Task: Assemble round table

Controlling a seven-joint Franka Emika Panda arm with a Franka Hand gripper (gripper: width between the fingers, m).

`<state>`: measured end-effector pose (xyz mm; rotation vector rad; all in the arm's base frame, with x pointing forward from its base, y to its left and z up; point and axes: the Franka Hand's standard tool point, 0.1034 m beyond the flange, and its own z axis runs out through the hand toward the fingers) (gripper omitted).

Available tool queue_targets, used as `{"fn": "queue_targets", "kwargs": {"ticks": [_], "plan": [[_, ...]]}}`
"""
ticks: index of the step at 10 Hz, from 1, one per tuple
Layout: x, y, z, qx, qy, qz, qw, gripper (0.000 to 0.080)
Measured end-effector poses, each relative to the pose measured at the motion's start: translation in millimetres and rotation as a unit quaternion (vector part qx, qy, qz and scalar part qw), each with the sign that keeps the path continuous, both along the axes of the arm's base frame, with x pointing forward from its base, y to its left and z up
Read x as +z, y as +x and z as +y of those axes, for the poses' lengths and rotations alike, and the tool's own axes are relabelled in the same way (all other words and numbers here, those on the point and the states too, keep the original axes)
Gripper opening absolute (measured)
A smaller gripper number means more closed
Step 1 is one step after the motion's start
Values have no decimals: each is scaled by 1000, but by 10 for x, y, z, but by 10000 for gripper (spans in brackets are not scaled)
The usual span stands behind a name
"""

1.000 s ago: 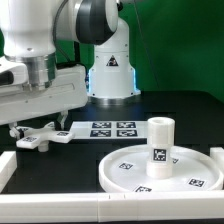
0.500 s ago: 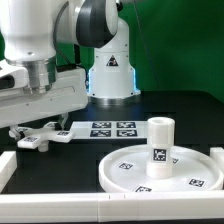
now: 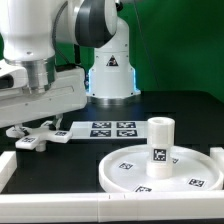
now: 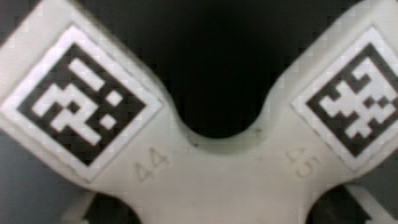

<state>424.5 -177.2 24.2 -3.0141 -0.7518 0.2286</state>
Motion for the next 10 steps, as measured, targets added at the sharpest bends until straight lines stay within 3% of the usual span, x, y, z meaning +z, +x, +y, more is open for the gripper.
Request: {"fn": "queue_targets", "kwargs": {"ticks": [2,4,6,7,8,10], "plan": [[67,55,43,3,2,0,1000,449],[354,235,357,-11,6,-3,1000,449],[663,550,704,-20,6,-1,1000,449],[789,791,828,-16,8,7,1000,449],[807,939,834,-16,8,3,1000,449],[768,902,825,-15,8,4,1000,449]]}}
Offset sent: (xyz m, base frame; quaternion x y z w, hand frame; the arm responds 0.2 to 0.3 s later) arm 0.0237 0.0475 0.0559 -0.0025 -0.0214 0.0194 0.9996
